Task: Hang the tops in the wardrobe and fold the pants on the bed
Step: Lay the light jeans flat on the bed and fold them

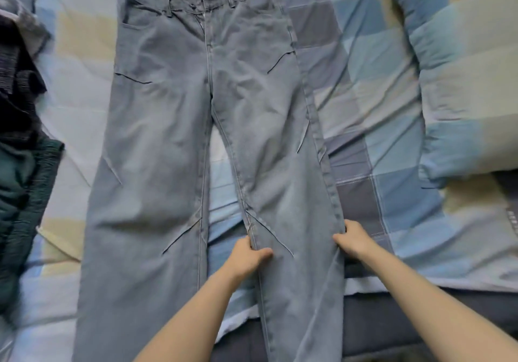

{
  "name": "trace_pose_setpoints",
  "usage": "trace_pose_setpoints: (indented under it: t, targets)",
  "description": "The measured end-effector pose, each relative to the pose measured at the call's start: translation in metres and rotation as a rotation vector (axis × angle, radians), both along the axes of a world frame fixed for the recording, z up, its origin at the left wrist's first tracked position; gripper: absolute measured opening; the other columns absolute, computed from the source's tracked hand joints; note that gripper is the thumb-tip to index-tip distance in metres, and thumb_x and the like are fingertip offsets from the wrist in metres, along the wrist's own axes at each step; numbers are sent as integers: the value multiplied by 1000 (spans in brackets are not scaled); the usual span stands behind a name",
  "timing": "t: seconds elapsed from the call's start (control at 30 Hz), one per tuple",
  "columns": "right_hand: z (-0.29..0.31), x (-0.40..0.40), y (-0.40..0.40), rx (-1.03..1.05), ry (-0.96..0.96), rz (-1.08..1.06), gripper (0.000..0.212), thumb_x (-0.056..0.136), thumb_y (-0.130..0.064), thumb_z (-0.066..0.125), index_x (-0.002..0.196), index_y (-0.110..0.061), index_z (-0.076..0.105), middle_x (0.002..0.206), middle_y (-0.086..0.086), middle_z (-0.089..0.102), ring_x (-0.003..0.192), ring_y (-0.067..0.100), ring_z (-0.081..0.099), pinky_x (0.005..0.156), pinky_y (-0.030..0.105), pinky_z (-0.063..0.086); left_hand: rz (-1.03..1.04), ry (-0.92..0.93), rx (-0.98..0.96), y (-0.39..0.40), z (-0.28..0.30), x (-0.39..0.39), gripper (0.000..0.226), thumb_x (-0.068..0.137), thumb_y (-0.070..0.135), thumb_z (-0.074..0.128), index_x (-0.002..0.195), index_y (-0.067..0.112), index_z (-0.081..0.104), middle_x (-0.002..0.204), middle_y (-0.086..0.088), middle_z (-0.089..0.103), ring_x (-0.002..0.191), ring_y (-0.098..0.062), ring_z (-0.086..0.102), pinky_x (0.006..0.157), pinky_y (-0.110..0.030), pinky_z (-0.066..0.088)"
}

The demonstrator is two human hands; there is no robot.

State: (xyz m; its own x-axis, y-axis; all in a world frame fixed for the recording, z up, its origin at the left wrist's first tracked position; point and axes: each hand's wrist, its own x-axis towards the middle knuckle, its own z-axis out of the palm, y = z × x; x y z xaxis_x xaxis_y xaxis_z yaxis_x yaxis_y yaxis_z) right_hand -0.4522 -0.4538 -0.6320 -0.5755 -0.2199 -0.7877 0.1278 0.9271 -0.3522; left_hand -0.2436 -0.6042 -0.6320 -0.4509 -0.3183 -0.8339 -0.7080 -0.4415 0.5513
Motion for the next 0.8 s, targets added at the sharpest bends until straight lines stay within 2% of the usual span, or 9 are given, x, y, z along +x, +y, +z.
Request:
trace_pose_setpoints:
  t: [0.1,0.2,0.23,0.3,0.4,0.5,0.63,0.77,0.8]
  targets:
    - [17,-9,28,-69,99,-90,21,81,10,51,90,-4,64,83,9,64,75,24,57,58,20,48,70,74,-27,18,8,9,21,92,1,60,110,12,62,103,0,71,84,-6,68,72,-15,52]
    - [26,-16,53,-133,220,-210,16,81,11,54,86,-1,63,75,7,61,62,15,52,46,5,37,242,122,-6,39,13,16,18,95,7,59,112,14,58,99,-2,75,76,-4,70,60,-15,51]
    - [24,-11,60,-138,199,-249,16,81,11,54,89,0,63,76,8,62,62,13,53,50,6,40,285,113,18,47,12,18,18,95,8,60,111,13,57,99,-5,75,79,-8,71,61,-18,53]
    - [16,6,76,-99,65,-327,14,82,6,55,92,-1,63,81,11,63,70,20,56,66,22,49,282,70,87,64,9,25,22,92,10,65,112,14,57,103,-5,75,91,-17,72,71,-27,58]
    - [5,29,93,-14,11,-317,8,81,2,58,83,-3,64,81,14,63,76,25,56,75,38,49,36,41,145,91,-1,40,23,87,6,70,106,16,66,102,6,75,93,-8,70,82,-24,56]
    - [6,31,101,-30,24,-321,18,80,5,55,90,-7,65,87,11,67,82,27,62,81,41,53,-60,13,156,111,-3,50,21,87,3,68,92,24,69,91,14,75,86,-3,70,73,-16,52]
    - [14,23,129,-84,-125,-246,32,80,9,49,99,-11,66,94,5,72,89,22,67,78,36,55,38,-31,249,114,0,64,22,79,14,72,101,11,68,95,0,77,90,-14,73,71,-28,58]
    - [17,29,155,4,-104,-91,25,78,15,53,73,-6,65,69,10,64,71,18,56,65,30,43,-34,-135,206,115,1,83,17,88,2,64,104,10,64,94,-4,76,79,-13,72,62,-31,59]
    - [16,31,158,57,-68,-39,25,77,12,52,66,-8,63,63,10,60,66,18,51,64,31,39,-95,-167,204,116,1,87,20,88,-3,61,106,6,64,96,-6,75,82,-16,72,67,-35,60]
